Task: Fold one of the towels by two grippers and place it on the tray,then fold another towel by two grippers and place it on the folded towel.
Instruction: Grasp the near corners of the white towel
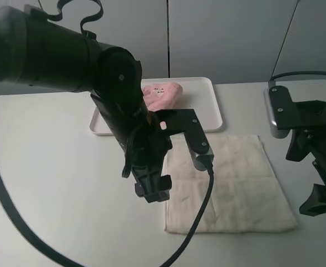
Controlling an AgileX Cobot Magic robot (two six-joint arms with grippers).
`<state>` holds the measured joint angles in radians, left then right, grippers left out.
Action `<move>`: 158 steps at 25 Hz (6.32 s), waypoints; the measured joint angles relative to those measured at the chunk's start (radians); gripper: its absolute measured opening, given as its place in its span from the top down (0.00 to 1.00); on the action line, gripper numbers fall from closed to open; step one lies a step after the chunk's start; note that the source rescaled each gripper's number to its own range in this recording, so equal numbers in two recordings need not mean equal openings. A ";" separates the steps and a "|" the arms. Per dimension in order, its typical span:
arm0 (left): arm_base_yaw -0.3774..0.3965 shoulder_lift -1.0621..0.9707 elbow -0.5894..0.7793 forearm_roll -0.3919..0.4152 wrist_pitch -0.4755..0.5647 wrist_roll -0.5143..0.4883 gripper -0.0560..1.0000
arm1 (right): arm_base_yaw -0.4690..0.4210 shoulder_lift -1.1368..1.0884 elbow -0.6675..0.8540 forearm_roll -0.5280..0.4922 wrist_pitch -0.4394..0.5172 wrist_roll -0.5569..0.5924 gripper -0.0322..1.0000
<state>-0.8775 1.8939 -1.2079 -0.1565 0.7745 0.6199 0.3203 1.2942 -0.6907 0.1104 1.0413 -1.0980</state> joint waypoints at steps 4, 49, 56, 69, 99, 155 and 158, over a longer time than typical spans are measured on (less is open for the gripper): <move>-0.047 0.067 0.000 0.007 0.011 0.004 0.01 | 0.000 0.000 0.079 0.006 -0.021 -0.095 0.00; -0.185 0.168 0.028 0.063 -0.058 -0.041 0.01 | 0.000 0.000 0.244 -0.015 -0.248 -0.245 0.00; -0.220 0.193 0.025 0.092 -0.060 -0.063 0.01 | 0.000 0.000 0.244 -0.019 -0.252 -0.245 0.00; -0.227 0.199 0.018 0.120 -0.052 -0.093 0.01 | 0.000 0.008 0.304 -0.039 -0.319 -0.278 0.00; -0.228 0.199 0.018 0.125 -0.056 -0.093 0.01 | 0.127 0.211 0.333 -0.161 -0.499 -0.146 0.02; -0.230 0.199 0.018 0.132 -0.056 -0.093 0.01 | 0.127 0.284 0.333 -0.144 -0.608 -0.141 0.17; -0.230 0.199 0.018 0.132 -0.056 -0.093 0.01 | 0.127 0.284 0.333 -0.144 -0.608 -0.141 0.18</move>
<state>-1.1072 2.0929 -1.1901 -0.0243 0.7188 0.5272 0.4471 1.5780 -0.3579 -0.0339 0.4337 -1.2390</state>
